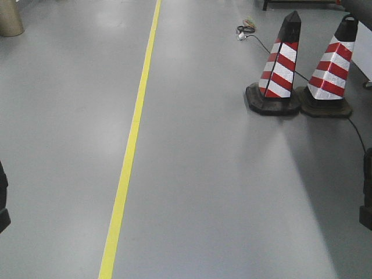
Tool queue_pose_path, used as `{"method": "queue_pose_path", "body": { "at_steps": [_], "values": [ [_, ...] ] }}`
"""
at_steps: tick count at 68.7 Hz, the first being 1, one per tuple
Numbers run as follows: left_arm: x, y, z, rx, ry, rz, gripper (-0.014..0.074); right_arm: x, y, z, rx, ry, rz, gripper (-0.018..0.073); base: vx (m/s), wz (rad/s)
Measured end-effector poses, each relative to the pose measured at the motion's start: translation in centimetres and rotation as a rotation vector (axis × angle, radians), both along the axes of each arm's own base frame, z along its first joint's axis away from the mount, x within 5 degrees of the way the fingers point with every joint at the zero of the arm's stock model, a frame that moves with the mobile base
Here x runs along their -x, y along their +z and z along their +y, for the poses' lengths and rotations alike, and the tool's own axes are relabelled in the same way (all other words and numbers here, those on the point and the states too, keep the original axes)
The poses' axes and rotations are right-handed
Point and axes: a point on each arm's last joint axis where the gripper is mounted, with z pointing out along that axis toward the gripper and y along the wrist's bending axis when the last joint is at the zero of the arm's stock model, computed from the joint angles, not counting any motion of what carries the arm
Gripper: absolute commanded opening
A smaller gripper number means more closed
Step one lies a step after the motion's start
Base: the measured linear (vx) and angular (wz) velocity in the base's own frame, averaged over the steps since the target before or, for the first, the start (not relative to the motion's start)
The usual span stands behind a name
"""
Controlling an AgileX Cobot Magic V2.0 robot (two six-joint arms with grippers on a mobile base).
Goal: Move and align brake pads A on conveyor
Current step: 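Drive past the red-and-white cones toward the dark conveyor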
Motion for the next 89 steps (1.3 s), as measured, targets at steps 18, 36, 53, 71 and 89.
{"method": "queue_pose_path", "body": {
  "at_steps": [18, 36, 53, 71, 89],
  "values": [
    [0.00, 0.00, 0.00, 0.000, 0.000, 0.000, 0.0104, 0.00, 0.00, 0.00, 0.000, 0.000, 0.000, -0.0006, 0.66, -0.05],
    [0.00, 0.00, 0.00, 0.000, 0.000, 0.000, 0.0104, 0.00, 0.00, 0.00, 0.000, 0.000, 0.000, -0.0006, 0.65, -0.06],
    [0.00, 0.00, 0.00, 0.000, 0.000, 0.000, 0.0104, 0.00, 0.00, 0.00, 0.000, 0.000, 0.000, -0.0006, 0.64, -0.07],
    [0.00, 0.00, 0.00, 0.001, 0.000, 0.000, 0.0104, 0.00, 0.00, 0.00, 0.000, 0.000, 0.000, -0.0006, 0.62, -0.08],
    [0.00, 0.00, 0.00, 0.001, 0.000, 0.000, 0.0104, 0.00, 0.00, 0.00, 0.000, 0.000, 0.000, -0.0006, 0.60, -0.13]
  ]
}}
